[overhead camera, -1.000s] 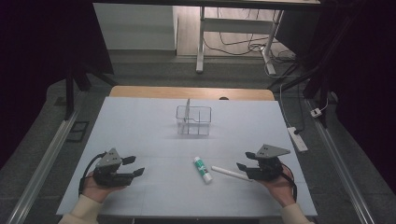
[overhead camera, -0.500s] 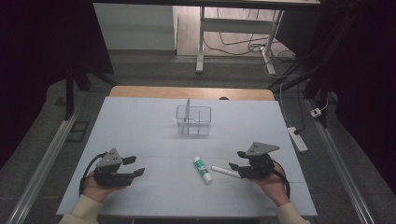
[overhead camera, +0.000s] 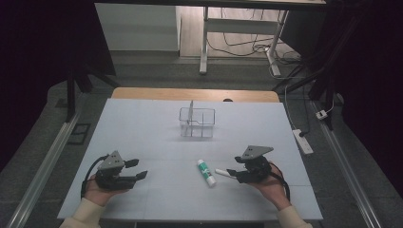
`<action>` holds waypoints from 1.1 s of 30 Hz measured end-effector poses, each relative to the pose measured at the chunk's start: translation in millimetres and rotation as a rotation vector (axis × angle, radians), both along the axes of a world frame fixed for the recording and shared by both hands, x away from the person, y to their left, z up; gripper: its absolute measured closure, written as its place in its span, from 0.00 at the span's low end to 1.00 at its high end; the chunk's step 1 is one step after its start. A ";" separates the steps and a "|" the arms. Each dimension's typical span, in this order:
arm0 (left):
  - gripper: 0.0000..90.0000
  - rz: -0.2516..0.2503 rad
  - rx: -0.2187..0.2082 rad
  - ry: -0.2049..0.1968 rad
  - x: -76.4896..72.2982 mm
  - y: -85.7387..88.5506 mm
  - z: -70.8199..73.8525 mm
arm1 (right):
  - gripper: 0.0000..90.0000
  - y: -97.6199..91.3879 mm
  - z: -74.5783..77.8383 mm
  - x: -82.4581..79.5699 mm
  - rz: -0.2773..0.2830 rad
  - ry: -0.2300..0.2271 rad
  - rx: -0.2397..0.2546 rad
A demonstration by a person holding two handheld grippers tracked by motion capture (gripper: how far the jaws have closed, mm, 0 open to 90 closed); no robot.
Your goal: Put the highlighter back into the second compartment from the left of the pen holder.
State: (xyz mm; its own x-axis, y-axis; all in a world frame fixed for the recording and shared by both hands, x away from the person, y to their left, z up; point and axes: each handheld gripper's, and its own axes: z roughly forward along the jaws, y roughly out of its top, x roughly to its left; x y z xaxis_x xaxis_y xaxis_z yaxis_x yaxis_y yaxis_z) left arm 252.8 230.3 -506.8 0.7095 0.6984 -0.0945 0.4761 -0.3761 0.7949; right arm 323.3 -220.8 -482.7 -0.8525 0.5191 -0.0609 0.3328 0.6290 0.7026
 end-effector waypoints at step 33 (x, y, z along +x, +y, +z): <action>0.44 -0.053 0.006 -0.011 -1.5 -6.1 -2.2 | 0.45 33.3 -16.6 6.1 0.096 0.076 -0.167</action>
